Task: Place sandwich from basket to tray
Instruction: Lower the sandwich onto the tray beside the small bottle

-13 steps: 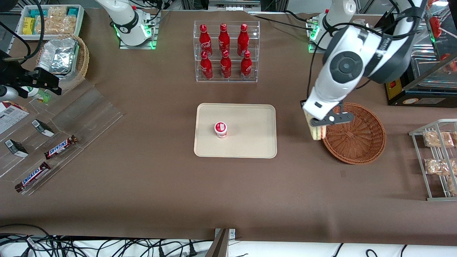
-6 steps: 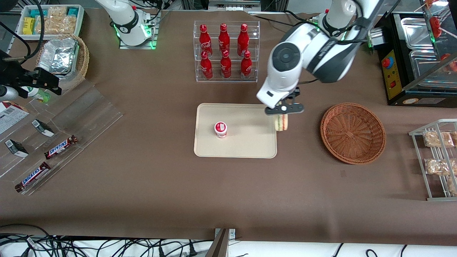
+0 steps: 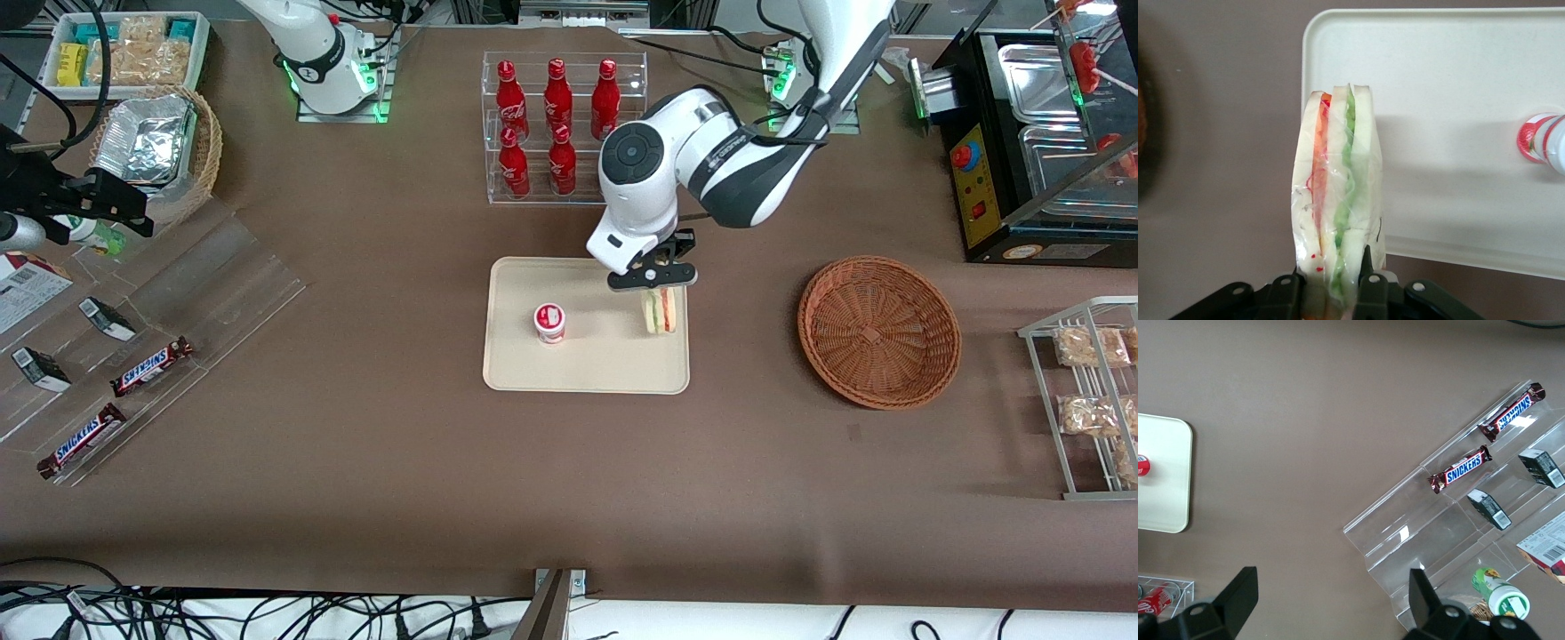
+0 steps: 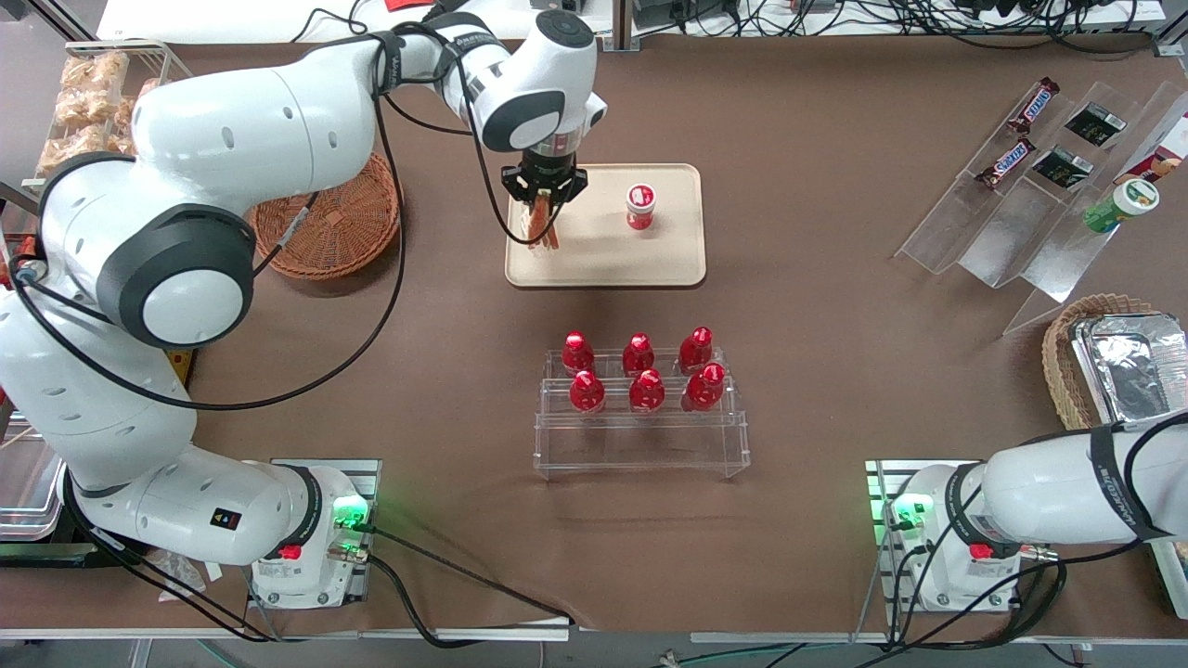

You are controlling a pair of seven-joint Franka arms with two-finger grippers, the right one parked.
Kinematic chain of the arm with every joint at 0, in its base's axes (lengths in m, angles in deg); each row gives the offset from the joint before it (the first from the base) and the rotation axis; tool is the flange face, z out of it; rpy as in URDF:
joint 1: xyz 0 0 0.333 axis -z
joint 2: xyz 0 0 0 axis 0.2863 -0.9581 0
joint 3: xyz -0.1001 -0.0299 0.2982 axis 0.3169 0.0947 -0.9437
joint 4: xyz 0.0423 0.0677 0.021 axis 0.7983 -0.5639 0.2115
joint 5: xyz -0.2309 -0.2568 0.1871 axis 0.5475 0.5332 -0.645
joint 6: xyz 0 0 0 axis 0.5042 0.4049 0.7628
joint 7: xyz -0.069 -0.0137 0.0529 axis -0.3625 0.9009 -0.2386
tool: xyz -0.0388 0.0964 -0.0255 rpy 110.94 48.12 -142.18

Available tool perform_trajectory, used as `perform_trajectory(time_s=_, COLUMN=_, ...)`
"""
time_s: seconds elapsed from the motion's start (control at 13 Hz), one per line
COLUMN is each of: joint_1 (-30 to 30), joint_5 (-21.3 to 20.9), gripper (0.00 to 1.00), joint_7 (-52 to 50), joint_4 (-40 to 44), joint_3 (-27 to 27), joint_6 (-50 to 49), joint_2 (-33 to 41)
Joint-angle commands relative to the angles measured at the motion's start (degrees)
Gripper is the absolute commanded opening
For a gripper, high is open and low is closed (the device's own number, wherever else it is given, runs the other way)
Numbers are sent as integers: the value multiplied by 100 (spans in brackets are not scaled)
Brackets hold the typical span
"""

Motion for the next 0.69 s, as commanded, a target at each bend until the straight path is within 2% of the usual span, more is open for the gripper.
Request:
perform_trajectory(time_s=0.0, joint_1=278, joint_5=-472, gripper=29, joint_7=-336, joint_4=217, joint_3=-13, joint_6=21, joint_2=-380)
perform_trajectory(time_s=0.15, joint_1=305, joint_5=-798, gripper=28, joint_7=-566, joint_4=217, joint_3=-13, joint_6=221, joint_2=-582)
perform_trajectory(time_s=0.62, joint_1=306, joint_5=-860, gripper=26, joint_7=-496, joint_4=453, joint_3=-31, joint_6=487, joint_2=-863)
